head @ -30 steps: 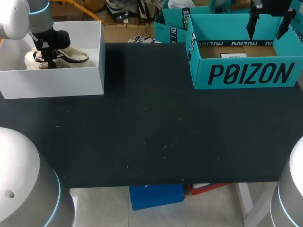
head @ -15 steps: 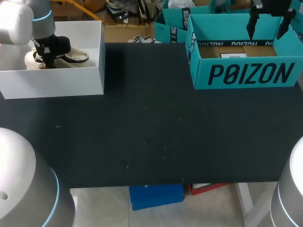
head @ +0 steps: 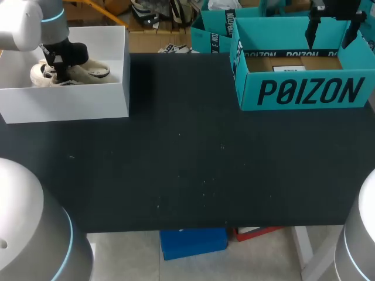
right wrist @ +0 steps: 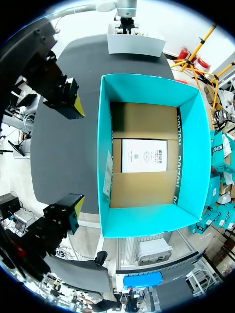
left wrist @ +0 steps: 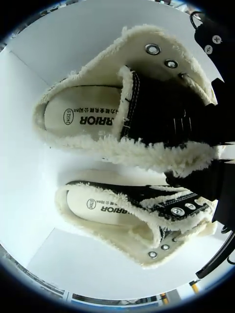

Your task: Take the shoe out of the shoebox, open the shoe tongue, remove and reinsert the insole, then place the shoe into the shoebox

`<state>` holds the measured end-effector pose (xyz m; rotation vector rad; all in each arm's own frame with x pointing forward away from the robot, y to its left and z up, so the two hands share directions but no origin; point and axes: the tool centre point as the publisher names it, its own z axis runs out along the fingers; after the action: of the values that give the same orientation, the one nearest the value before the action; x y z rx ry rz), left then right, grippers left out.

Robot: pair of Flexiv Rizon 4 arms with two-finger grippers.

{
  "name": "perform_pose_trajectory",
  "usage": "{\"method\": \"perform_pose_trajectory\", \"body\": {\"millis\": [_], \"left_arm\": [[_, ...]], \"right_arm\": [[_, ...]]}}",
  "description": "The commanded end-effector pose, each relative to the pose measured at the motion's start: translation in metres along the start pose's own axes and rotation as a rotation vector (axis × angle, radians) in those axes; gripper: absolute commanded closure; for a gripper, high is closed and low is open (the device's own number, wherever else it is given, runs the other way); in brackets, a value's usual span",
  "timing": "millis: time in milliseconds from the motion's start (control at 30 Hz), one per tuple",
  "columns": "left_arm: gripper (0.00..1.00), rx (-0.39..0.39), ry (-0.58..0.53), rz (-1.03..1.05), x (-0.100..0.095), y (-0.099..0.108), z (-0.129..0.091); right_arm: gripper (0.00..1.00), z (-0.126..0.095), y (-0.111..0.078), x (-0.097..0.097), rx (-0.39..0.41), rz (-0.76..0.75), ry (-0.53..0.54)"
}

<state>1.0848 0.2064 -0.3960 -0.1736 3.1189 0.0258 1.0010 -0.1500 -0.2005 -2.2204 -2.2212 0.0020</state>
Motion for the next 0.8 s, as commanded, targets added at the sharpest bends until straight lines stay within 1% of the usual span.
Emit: {"method": "perform_pose_trajectory", "body": {"millis": [33, 167, 300, 667, 800], "left_arm": [[1.0, 0.004, -0.013, 0.014, 0.008, 0.002, -0.024], [1.0, 0.003, -0.024, 0.032, 0.009, 0.0, -0.041], [1.0, -0.006, -0.036, 0.043, 0.008, -0.003, -0.063], [1.0, -0.024, -0.086, 0.039, 0.003, -0.012, -0.14], [1.0, -0.018, -0.103, 0.039, 0.006, -0.017, -0.164]], "right_arm": [[0.0, 0.0, 0.0, 0.0, 0.001, 0.0, -0.001], [0.0, 0.0, 0.0, 0.0, 0.001, 0.0, -0.001], [0.0, 0.0, 0.0, 0.0, 0.001, 0.0, -0.001], [0.0, 0.0, 0.0, 0.0, 0.001, 0.0, -0.001], [0.0, 0.0, 0.0, 0.0, 0.001, 0.0, -0.001]]}}
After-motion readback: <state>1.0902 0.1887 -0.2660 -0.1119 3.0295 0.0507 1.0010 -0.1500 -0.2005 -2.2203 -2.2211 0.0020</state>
